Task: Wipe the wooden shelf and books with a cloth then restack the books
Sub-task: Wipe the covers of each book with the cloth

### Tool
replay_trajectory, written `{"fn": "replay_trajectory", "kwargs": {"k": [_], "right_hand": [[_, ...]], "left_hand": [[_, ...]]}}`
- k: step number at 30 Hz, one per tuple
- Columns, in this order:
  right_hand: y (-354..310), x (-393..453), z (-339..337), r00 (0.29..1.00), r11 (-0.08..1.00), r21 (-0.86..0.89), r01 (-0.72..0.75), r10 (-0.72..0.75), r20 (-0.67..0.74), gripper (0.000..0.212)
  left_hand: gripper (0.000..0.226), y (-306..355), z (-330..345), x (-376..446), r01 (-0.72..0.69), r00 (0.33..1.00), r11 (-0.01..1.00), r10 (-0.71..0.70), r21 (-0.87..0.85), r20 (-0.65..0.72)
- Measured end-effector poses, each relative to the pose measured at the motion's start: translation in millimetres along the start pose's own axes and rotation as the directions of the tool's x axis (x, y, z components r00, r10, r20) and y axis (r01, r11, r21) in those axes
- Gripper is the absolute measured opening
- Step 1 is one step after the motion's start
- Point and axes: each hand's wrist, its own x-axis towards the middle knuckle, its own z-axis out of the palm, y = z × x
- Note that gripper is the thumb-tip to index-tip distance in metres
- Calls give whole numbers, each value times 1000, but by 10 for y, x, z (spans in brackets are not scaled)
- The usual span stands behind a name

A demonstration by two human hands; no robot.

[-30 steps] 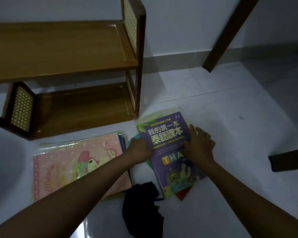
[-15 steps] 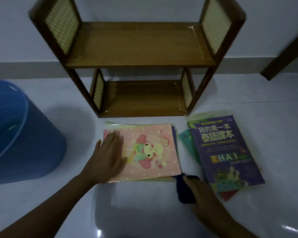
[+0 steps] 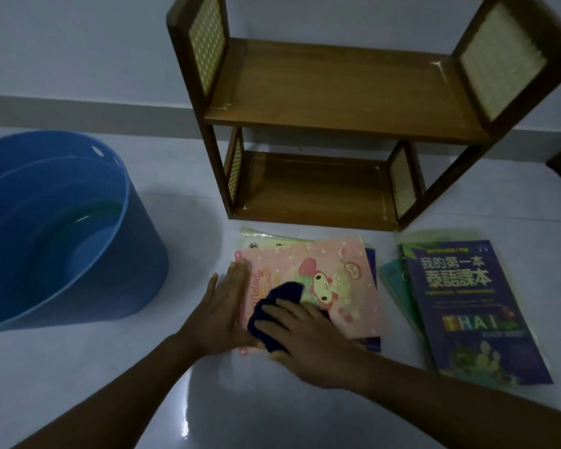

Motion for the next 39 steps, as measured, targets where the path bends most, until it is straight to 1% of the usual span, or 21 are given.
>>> {"fn": "replay_trajectory", "kwargs": {"k": [1, 2, 5, 6, 8, 10, 12, 14, 16, 18, 22, 24, 26, 28, 29, 30, 32, 34, 36, 37, 39], "right_hand": [[54, 109, -47, 999, 998, -33, 48, -49, -20, 45], [192, 255, -80, 997, 998, -56, 12, -15, -70, 43], [648, 587, -249, 915, 930, -6, -368, 361, -180, 47], [676, 619, -236, 887, 902, -32, -431, 417, -197, 48], [429, 623, -86, 930, 931, -131, -340, 313, -193, 45], [-34, 495, 97, 997, 990, -129, -58, 50, -58, 36], [-161, 502, 64, 994, 990, -104, 97, -90, 65, 31], [97, 738, -95, 998, 989, -145, 42, -37, 41, 31], [383, 916, -179, 986, 974, -165, -155, 143, -87, 41], [389, 942, -136, 968, 956, -176, -236, 216, -125, 43], [-157, 499, 14, 992, 977, -171, 123, -118, 40, 32], [12, 369, -111, 994, 983, -151, 103, -97, 51, 33], [461, 339, -262, 980, 976, -110, -189, 181, -78, 39], [919, 251, -402, 844, 864, -74, -498, 463, -270, 47], [994, 198, -407, 799, 828, -75, -556, 507, -324, 46], [942, 154, -345, 818, 829, -150, -539, 472, -330, 44], [513, 87, -181, 933, 884, -316, -346, 288, -215, 42], [88, -60, -21, 995, 973, -224, -63, 45, -85, 41], [68, -155, -18, 997, 996, -78, 46, -41, 65, 44], [232, -203, -52, 999, 998, -54, -7, 10, 46, 47], [660, -342, -127, 961, 964, 32, -266, 267, -76, 53]], "left_hand": [[132, 3, 11, -1, 1, 1000, 1000, -1, -9, -3], [131, 5, -3, 7, 0, 1000, 1000, 0, -27, -3], [131, 17, -39, 21, 5, 1000, 998, -6, -63, -17], [131, 26, -39, 15, 11, 1000, 998, -13, -66, -22], [132, 6, -22, -7, 7, 1000, 999, -8, -44, -26], [131, -59, 8, -9, -25, 999, 1000, 25, 9, -46], [129, -100, 27, -17, -57, 996, 998, 58, 24, -67], [130, -63, -21, -3, -45, 996, 999, 44, -14, -72], [133, -14, -43, -6, -37, 997, 999, 34, -36, -69], [135, -2, -40, -23, -33, 997, 998, 29, -49, -74], [133, -129, 26, -47, -40, 998, 994, 45, 105, -44], [133, -132, 32, -20, -34, 999, 991, 37, 129, -23], [133, -102, 27, -9, -8, 1000, 992, 11, 128, -16], [133, -82, 14, -15, 4, 1000, 985, -2, 172, -15], [134, -77, 7, -16, 8, 1000, 980, -6, 197, -13], [134, -75, 6, -20, 13, 1000, 976, -11, 217, -10], [135, -70, 3, -8, 19, 1000, 970, -16, 242, -14], [134, -77, -1, 2, 13, 1000, 967, -8, 254, -19], [133, -82, -3, 0, 17, 1000, 966, -15, 257, -11], [134, -79, 0, -1, 23, 1000, 967, -24, 253, 1], [134, -64, 6, -9, 31, 999, 968, -37, 249, 19]]}}
